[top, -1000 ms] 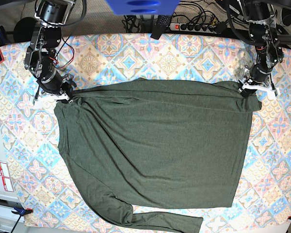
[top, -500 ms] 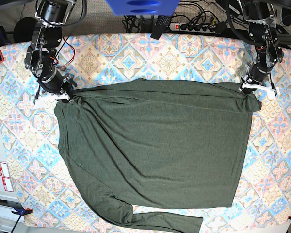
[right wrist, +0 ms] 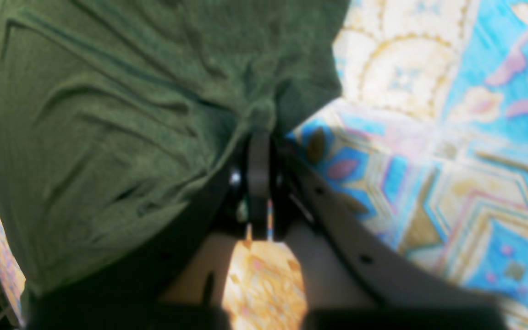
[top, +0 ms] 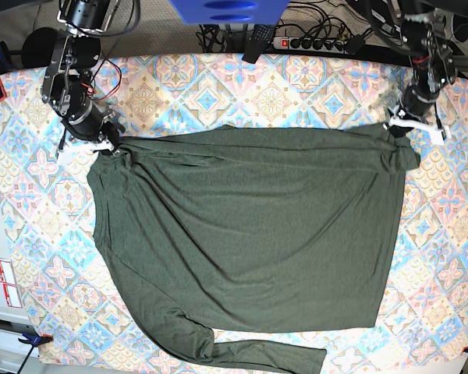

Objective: Fold the T-shirt properly
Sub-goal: 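Hold the shoulder edge with both grippers and adjust the grip, then drag the shoulder edge with both grippers toward the hem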

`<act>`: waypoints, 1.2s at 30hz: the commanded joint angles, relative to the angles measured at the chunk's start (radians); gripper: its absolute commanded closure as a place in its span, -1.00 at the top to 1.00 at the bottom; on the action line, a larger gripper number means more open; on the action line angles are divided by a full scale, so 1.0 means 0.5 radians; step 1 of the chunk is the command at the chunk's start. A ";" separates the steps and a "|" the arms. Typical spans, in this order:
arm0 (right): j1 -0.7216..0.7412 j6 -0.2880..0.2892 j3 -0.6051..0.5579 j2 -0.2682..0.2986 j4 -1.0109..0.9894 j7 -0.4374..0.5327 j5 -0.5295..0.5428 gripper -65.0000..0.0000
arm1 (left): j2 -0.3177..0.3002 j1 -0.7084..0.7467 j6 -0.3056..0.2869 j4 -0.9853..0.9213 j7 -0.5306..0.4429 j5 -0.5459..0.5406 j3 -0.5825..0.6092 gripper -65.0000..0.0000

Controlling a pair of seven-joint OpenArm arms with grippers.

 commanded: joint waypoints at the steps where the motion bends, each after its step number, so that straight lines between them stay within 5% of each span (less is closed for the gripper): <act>1: -0.010 0.020 0.007 0.022 0.062 0.026 0.026 -1.00 | -0.034 0.024 -0.008 0.074 -0.021 -0.011 -0.015 -1.00; 17: -0.301 0.020 0.022 0.022 0.302 0.035 0.026 -1.00 | -0.050 0.377 -0.014 0.264 -0.028 -0.011 -0.218 -1.00; 24: -0.381 0.020 0.022 0.022 0.489 0.032 0.026 -1.00 | -0.102 0.416 -0.121 0.264 -0.021 -0.008 -0.261 -1.00; 36: -0.169 0.020 0.013 0.022 0.522 0.029 0.026 -1.00 | -0.102 0.248 -0.121 0.289 -0.012 -0.008 -0.264 -1.00</act>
